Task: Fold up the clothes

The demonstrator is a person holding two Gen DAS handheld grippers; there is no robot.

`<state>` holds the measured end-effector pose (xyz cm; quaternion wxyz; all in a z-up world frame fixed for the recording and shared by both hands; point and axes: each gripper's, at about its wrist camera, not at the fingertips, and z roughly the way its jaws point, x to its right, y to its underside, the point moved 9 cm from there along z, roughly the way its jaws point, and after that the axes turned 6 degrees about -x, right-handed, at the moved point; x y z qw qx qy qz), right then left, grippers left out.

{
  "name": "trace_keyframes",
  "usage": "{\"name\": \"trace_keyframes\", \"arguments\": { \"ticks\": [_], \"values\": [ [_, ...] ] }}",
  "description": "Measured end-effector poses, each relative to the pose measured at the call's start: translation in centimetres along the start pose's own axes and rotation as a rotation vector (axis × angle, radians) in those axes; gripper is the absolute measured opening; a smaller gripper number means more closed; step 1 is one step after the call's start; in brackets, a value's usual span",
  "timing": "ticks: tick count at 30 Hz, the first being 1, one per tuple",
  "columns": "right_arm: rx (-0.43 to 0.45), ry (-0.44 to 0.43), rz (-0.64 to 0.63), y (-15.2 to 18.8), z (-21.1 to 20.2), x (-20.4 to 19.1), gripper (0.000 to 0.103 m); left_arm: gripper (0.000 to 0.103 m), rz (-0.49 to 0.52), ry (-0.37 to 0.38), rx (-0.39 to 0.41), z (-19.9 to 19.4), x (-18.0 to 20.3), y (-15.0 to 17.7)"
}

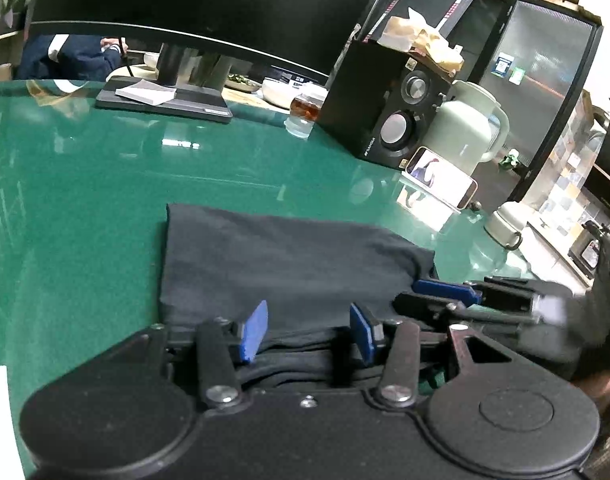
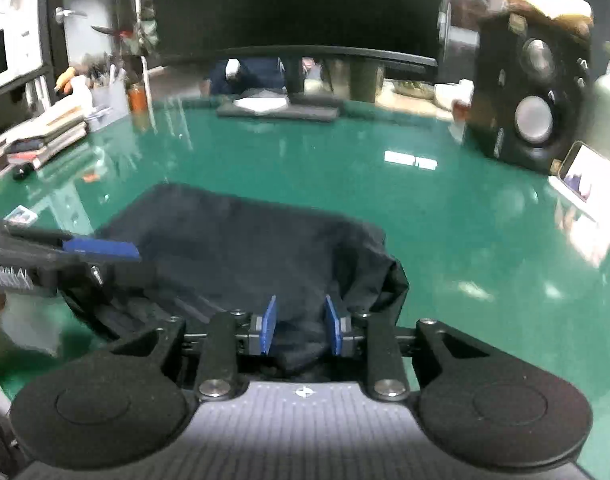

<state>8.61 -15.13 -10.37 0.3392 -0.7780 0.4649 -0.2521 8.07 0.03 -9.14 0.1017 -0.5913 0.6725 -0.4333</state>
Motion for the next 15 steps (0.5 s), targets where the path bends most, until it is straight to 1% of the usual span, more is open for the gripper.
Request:
{"name": "trace_keyframes", "arguments": {
  "ticks": [2,3,4,5,6,7,8,9,10,11,12,13,14,15],
  "values": [
    [-0.014,-0.009,0.049,-0.3,0.0,0.2,0.029,0.050,0.012,-0.008,-0.005,-0.1,0.1,0.0],
    [-0.014,-0.024,0.064,-0.6,-0.2,0.4,0.027,0.054,0.027,-0.025,-0.013,-0.6,0.1,-0.2],
    [-0.003,-0.041,0.089,-1.1,-0.7,1.0,0.026,0.057,0.041,-0.052,0.008,-1.5,-0.1,-0.6],
    [0.058,-0.058,0.153,-2.7,-2.7,2.6,0.026,0.062,0.046,-0.066,0.023,-2.0,-0.2,-0.9],
    [0.145,-0.037,0.197,-4.3,-4.9,4.0,0.028,0.070,0.049,-0.113,0.088,-4.0,-0.9,-2.0],
    [0.230,-0.015,0.238,-5.8,-7.1,5.4,0.036,0.074,0.034,-0.141,0.141,-5.6,-1.6,-2.9],
    [0.307,0.015,0.265,-6.9,-9.2,6.5,0.044,0.083,0.021,-0.150,0.168,-6.3,-1.9,-3.4],
    [0.378,0.042,0.286,-7.8,-11.3,7.6,0.065,0.085,-0.002,-0.152,0.204,-7.2,-2.3,-4.3],
    [0.416,0.050,0.280,-8.3,-12.4,7.8,0.069,0.085,-0.008,-0.147,0.211,-7.3,-2.3,-4.8],
    [0.422,0.047,0.271,-8.1,-12.6,7.4,0.068,0.083,-0.008,-0.144,0.209,-7.1,-2.1,-5.1],
    [0.427,0.044,0.262,-8.0,-12.8,7.0,0.058,0.080,0.020,-0.131,0.183,-6.1,-1.3,-5.4],
    [0.423,0.038,0.251,-7.6,-12.7,6.4,0.039,0.075,0.054,-0.116,0.153,-4.9,-0.3,-5.7],
    [0.374,0.022,0.228,-6.6,-11.4,5.1,0.031,0.061,0.083,-0.102,0.133,-4.0,0.5,-6.0],
    [0.326,0.005,0.205,-5.6,-10.1,3.8,0.022,0.052,0.133,-0.069,0.099,-2.5,2.0,-6.5]
  ]
}}
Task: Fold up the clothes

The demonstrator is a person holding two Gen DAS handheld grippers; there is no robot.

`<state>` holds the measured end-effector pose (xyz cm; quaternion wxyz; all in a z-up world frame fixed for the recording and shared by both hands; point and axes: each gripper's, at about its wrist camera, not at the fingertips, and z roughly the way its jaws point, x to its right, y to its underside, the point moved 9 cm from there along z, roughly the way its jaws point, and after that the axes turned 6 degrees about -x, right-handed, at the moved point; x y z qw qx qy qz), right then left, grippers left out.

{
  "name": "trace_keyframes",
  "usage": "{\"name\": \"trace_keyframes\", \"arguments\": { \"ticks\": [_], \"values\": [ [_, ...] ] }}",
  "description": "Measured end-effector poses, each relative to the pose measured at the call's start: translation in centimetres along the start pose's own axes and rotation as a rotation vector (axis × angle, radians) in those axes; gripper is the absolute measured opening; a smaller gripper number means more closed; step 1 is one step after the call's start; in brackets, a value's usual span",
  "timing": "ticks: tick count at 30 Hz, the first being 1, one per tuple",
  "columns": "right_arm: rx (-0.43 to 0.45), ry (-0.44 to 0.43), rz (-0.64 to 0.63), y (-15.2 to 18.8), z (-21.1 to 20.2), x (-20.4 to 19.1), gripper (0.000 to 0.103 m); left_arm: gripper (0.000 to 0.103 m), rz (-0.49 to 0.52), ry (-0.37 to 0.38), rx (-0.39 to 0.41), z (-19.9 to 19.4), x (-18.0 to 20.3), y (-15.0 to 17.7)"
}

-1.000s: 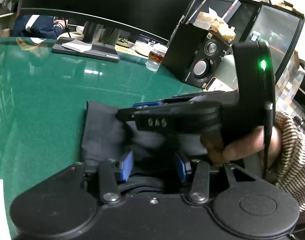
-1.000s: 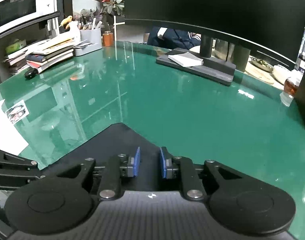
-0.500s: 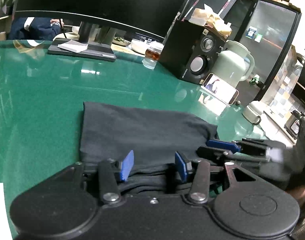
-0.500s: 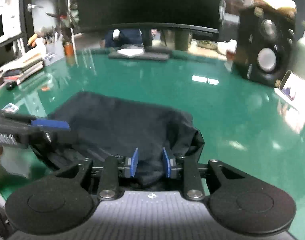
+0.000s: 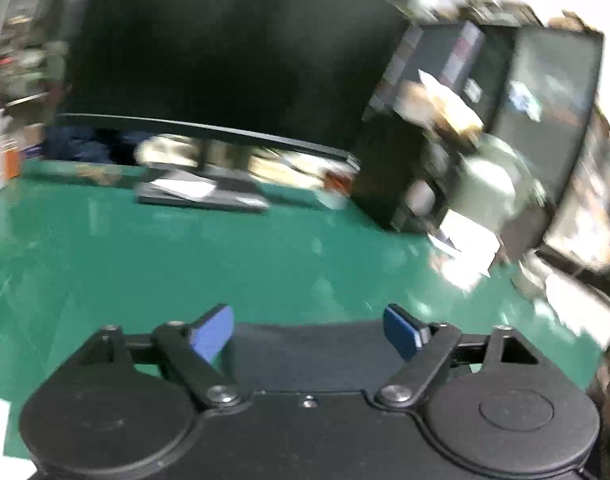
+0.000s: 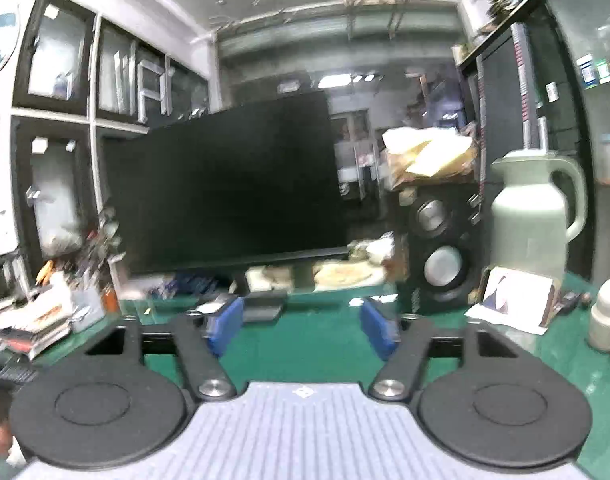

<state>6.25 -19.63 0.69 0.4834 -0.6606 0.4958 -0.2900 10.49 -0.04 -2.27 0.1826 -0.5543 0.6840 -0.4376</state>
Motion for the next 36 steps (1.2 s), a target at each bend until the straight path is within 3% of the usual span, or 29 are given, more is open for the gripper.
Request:
{"name": "trace_keyframes", "arguments": {
  "ticks": [2,7,11,13,23,25,28,29,30,31,32,33,34,35,36],
  "values": [
    [-0.128,-0.004,-0.041,4.4,2.2,-1.8,0.017,0.046,0.065,0.085,-0.057,3.0,2.8,-1.3],
    [-0.189,0.009,-0.079,7.3,3.1,-2.4,0.017,0.042,0.107,0.248,-0.194,8.9,7.1,-2.8],
    [-0.255,0.031,-0.146,8.8,4.5,-2.5,0.017,0.040,0.164,0.247,-0.293,12.4,8.7,-0.8],
    [-0.248,0.026,-0.162,9.0,4.7,-2.5,0.018,0.040,0.167,0.226,-0.323,13.5,8.6,-0.1],
    [-0.200,0.034,-0.186,9.9,4.9,-2.4,0.018,0.045,0.218,0.158,-0.297,14.2,9.3,0.6],
    [-0.202,0.031,-0.160,9.8,4.7,-2.5,0.019,0.051,0.200,0.114,-0.250,12.3,8.8,-0.6],
    [-0.207,0.017,-0.084,8.4,3.8,-1.9,0.022,0.070,0.174,0.000,-0.110,8.3,6.6,-2.7],
    [-0.173,0.015,-0.059,7.2,2.9,-1.7,0.025,0.085,0.165,-0.067,-0.043,6.3,5.3,-3.7],
    [-0.124,0.010,-0.040,6.0,1.9,-1.5,0.041,0.100,0.154,-0.134,0.023,4.2,4.0,-4.6],
    [-0.063,0.002,-0.026,4.7,0.9,-1.4,0.070,0.102,0.152,-0.216,0.047,3.3,2.6,-4.8],
    [0.063,-0.015,-0.011,2.3,-0.8,-1.4,0.083,0.103,0.150,-0.302,0.063,2.5,1.3,-4.9],
    [0.119,-0.030,-0.031,1.3,-1.4,-1.7,0.094,0.102,0.148,-0.387,0.078,1.8,0.0,-4.9],
    [0.131,-0.042,-0.058,1.0,-1.3,-2.0,0.093,0.101,0.143,-0.456,0.036,2.3,-1.4,-4.3],
    [0.136,-0.057,-0.132,0.4,-0.5,-2.8,0.093,0.094,0.112,-0.481,0.002,2.7,-2.6,-3.5],
    [0.123,-0.024,-0.149,0.2,0.5,-2.9,0.093,0.093,0.077,-0.472,-0.011,2.7,-3.2,-3.0]
  ]
}}
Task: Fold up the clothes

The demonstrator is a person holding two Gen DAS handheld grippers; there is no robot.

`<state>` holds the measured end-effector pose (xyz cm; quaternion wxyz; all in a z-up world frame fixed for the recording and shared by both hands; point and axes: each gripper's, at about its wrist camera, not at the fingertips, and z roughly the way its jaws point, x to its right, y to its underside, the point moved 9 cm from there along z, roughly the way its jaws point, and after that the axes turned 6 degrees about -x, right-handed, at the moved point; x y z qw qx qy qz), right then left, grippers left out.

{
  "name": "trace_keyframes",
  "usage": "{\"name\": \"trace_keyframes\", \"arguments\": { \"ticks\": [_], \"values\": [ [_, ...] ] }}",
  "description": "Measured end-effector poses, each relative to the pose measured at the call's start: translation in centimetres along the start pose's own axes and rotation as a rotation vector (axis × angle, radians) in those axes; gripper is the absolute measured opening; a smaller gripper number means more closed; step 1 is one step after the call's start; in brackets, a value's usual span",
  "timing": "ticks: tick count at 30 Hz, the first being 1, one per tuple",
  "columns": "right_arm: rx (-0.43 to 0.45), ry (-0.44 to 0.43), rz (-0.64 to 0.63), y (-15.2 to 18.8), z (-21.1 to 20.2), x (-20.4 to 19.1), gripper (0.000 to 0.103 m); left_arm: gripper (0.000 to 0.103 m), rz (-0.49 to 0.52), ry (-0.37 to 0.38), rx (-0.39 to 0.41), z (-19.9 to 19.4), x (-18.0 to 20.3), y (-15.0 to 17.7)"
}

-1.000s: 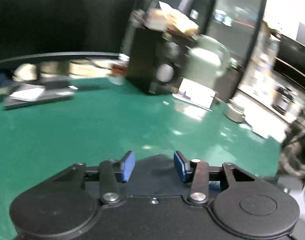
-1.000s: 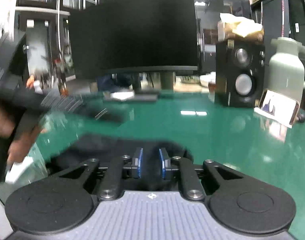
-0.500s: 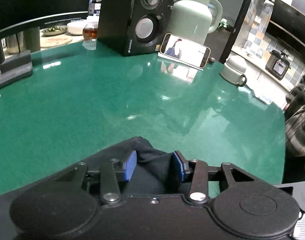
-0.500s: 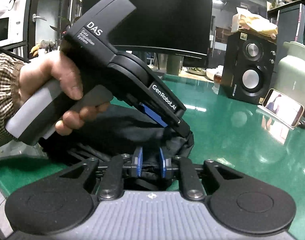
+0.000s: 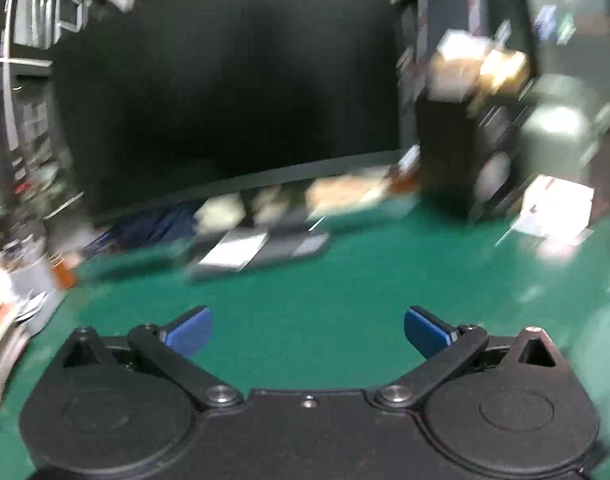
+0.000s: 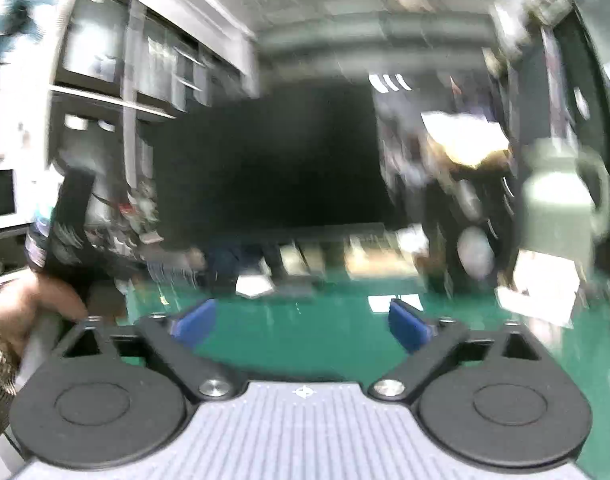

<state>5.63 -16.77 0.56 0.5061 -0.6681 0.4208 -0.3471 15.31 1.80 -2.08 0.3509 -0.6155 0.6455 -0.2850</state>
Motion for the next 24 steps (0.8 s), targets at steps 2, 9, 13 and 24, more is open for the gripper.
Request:
{"name": "trace_keyframes", "arguments": {
  "ticks": [2,9,13,24],
  "values": [
    [-0.050,0.058,0.025,0.0,1.7,0.4,0.093,0.093,-0.050,0.017,-0.026,0.2,-0.8,0.9],
    [-0.096,0.102,0.049,-0.6,2.9,-1.0,0.103,0.093,-0.069,-0.007,-0.029,-0.3,-2.2,2.2],
    [-0.093,0.095,-0.010,-0.8,2.7,-2.6,0.103,0.093,-0.069,0.003,-0.022,-0.9,-2.1,2.2],
    [-0.133,0.171,-0.044,-0.5,2.5,-3.4,0.103,0.094,-0.055,0.020,-0.048,-0.5,-1.1,2.7]
  ]
}}
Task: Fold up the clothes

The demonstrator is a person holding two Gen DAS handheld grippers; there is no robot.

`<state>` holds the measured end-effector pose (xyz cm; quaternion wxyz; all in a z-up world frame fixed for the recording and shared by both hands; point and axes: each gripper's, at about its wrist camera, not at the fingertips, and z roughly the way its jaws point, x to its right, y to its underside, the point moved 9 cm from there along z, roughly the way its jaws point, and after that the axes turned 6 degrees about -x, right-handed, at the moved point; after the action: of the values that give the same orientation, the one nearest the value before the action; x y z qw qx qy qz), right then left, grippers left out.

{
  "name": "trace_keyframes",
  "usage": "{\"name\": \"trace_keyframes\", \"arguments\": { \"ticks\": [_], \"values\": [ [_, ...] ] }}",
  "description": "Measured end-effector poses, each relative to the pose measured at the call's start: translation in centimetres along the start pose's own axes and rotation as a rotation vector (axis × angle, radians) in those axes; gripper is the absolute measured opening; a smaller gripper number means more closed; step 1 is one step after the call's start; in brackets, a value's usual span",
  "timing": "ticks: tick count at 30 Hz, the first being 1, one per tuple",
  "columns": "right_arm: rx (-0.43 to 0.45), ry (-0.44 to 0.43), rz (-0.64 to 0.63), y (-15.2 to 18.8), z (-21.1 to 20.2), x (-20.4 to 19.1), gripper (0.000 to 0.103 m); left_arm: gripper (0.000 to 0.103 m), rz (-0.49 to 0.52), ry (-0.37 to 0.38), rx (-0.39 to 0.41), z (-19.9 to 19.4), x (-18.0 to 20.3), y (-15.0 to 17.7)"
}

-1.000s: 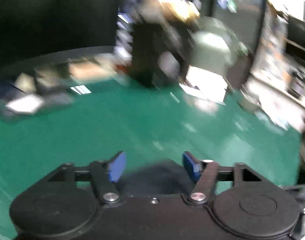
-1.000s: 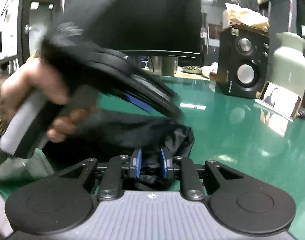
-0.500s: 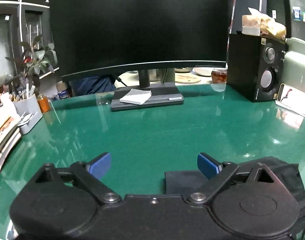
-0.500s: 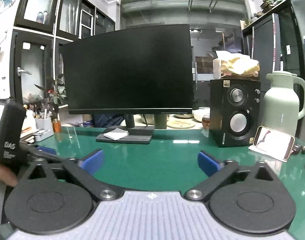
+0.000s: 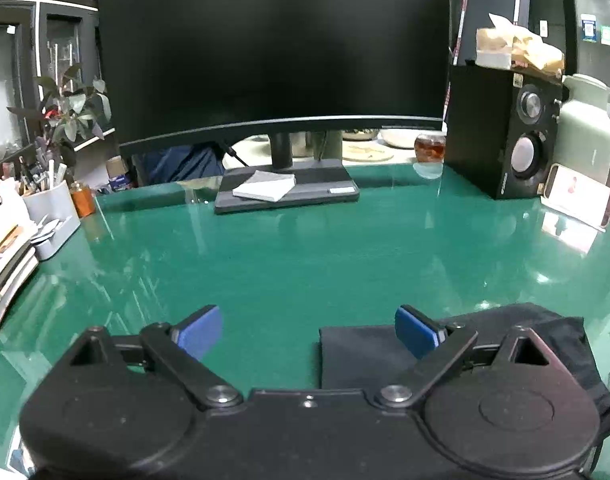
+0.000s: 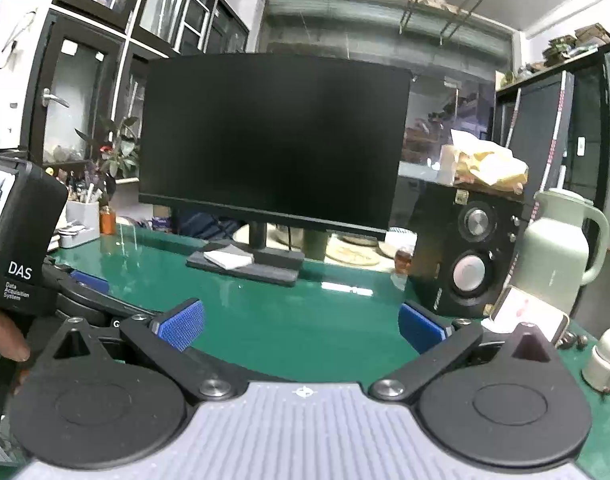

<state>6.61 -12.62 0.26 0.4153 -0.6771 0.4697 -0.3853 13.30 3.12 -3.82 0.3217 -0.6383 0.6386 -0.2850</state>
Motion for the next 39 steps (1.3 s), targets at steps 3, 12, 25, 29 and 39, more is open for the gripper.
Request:
{"name": "trace_keyframes", "arguments": {
  "ticks": [3,12,25,29,39],
  "values": [
    [-0.028,-0.007,0.041,0.5,0.7,1.1,0.103,0.095,-0.002,0.012,-0.003,0.0,0.3,0.0],
    [0.018,-0.007,0.237,1.3,0.5,4.5,0.093,0.055,-0.066,0.287,0.045,-2.6,2.2,2.5],
    [-0.314,-0.097,0.117,8.7,4.6,1.5,0.001,0.025,0.041,0.287,-0.049,-0.7,5.2,7.0],
    [-0.311,-0.089,0.037,9.9,4.4,0.5,0.000,0.025,0.038,0.318,-0.043,-0.8,4.8,7.3],
    [-0.205,-0.016,0.042,5.5,3.6,2.7,0.001,0.029,0.099,0.586,-0.035,-0.4,9.1,-1.8]
  ]
}}
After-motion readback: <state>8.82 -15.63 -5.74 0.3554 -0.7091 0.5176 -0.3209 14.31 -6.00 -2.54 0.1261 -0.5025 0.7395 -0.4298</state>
